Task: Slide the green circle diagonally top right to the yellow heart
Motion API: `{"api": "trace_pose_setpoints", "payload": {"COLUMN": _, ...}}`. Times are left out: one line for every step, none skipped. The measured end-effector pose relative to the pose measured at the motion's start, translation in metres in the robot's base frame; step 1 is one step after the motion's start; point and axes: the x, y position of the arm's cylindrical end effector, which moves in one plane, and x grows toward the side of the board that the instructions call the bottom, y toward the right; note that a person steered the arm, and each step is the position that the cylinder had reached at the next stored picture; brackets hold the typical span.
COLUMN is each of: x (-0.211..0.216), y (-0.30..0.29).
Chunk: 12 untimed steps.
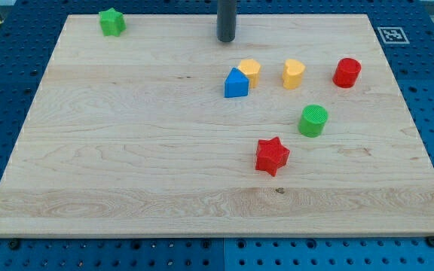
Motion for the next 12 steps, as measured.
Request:
{"api": "trace_pose_setpoints", "payload": {"x": -0.001, "y": 0.0}}
{"api": "trace_pose_setpoints", "payload": {"x": 0.021, "y": 0.0}}
{"api": "trace_pose_setpoints", "payload": {"x": 0.078, "y": -0.017}}
{"api": "trace_pose_setpoints", "payload": {"x": 0.101, "y": -0.028}}
{"api": "trace_pose_setpoints", "payload": {"x": 0.101, "y": -0.028}}
{"api": "trace_pose_setpoints", "payload": {"x": 0.101, "y": -0.028}}
{"api": "trace_pose_setpoints", "payload": {"x": 0.101, "y": -0.028}}
{"api": "trace_pose_setpoints", "payload": {"x": 0.104, "y": -0.005}}
{"api": "trace_pose_setpoints", "payload": {"x": 0.143, "y": -0.007}}
{"api": "trace_pose_setpoints", "payload": {"x": 0.195, "y": 0.0}}
{"api": "trace_pose_setpoints", "payload": {"x": 0.218, "y": 0.047}}
{"api": "trace_pose_setpoints", "payload": {"x": 0.228, "y": 0.099}}
